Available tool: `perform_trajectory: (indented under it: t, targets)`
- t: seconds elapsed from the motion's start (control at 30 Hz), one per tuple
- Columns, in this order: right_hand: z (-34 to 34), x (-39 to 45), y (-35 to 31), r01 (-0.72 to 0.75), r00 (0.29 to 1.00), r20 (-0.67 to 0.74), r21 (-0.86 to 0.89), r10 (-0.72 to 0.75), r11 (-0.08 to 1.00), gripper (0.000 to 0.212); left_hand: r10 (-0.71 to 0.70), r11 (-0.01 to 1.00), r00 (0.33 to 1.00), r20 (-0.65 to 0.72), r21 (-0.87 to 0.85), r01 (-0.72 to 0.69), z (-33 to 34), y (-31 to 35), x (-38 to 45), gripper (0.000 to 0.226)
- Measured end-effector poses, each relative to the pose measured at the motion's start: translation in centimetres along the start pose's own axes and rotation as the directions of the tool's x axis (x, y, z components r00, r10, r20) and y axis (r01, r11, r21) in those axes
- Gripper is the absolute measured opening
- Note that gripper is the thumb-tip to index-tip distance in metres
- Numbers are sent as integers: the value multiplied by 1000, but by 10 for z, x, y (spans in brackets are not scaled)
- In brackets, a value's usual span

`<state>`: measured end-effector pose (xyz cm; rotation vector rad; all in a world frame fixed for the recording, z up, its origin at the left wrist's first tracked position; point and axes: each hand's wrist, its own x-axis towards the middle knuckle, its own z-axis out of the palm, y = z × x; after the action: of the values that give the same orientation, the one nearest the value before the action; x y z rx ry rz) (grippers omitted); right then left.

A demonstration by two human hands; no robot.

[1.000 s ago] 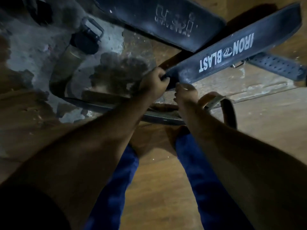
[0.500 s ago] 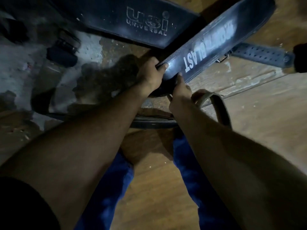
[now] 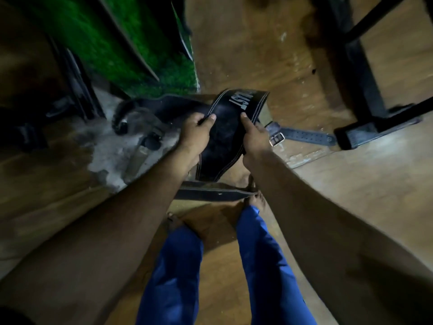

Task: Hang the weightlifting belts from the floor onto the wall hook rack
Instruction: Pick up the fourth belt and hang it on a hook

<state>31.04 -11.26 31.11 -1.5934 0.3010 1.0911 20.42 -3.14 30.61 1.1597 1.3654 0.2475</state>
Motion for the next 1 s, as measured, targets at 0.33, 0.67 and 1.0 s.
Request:
perform_trajectory:
  t: [0.33, 0.67, 1.0]
  targets:
    - [-2, -159, -106, 159, 960, 246, -86, -134, 983, 8, -144, 986, 978, 149, -58, 154, -56, 170, -105, 33]
    - [-20, -236, -183, -252, 800, 547, -70, 248, 965, 58, 141, 981, 976, 167, -158, -115, -90, 206, -265, 15]
    - [24, -315, -258, 337, 501, 851, -360, 158, 870, 50, 31, 877, 991, -130, -472, -89, -160, 307, -324, 52]
